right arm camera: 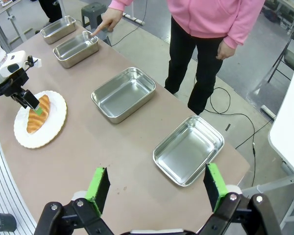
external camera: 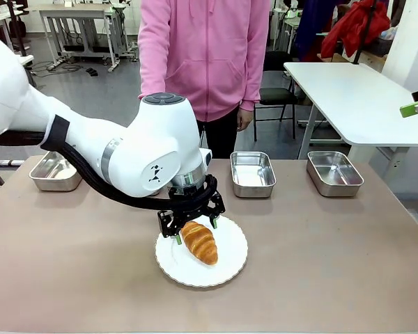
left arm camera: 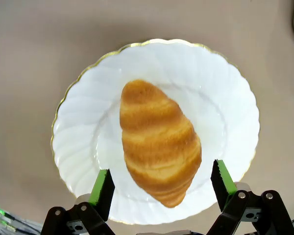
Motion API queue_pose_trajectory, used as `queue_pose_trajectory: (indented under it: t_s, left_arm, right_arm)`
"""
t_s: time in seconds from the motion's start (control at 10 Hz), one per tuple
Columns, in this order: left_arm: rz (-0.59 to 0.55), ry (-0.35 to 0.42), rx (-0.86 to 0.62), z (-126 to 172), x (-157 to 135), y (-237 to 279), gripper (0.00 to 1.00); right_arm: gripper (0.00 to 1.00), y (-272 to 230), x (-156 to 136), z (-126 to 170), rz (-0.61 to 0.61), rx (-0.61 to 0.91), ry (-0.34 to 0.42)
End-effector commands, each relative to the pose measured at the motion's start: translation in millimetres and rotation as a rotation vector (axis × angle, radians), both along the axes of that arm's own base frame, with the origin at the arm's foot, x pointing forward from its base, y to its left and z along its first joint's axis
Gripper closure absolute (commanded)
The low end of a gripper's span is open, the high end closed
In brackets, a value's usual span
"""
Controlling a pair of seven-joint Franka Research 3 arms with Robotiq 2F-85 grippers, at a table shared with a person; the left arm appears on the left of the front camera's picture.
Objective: Place the bread in the container.
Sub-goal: Place the Butter Roll into the Airtight Container indicated by the human.
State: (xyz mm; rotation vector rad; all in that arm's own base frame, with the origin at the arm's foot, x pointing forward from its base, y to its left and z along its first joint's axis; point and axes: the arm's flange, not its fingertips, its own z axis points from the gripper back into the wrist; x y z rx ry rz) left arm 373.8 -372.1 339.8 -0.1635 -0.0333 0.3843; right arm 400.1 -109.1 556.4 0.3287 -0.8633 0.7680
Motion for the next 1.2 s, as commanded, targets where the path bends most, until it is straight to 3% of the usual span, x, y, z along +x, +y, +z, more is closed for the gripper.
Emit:
queue_pose_trajectory:
  t_s: [0.0, 0.8, 0.9, 1.0, 1.1]
  left_arm:
    - [0.021, -0.025, 0.010, -8, 10, -10, 0.00]
    - [0.010, 0.025, 0.043, -35, 25, -12, 0.00]
    - [0.004, 0.039, 0.048, -34, 24, -12, 0.20]
    - [0.003, 0.042, 0.052, -32, 25, -11, 0.20]
    - [-0.005, 0.041, 0.055, -30, 25, -10, 0.40]
  right_arm:
    - [0.00, 0, 0, 0, 0.015, 0.012, -0.021]
    - [0.00, 0, 0, 0, 0.015, 0.012, -0.021]
    - [0.00, 0, 0, 0, 0.015, 0.012, -0.021]
    - [0.00, 0, 0, 0, 0.015, 0.012, -0.021]
    - [0.00, 0, 0, 0, 0.015, 0.012, -0.021]
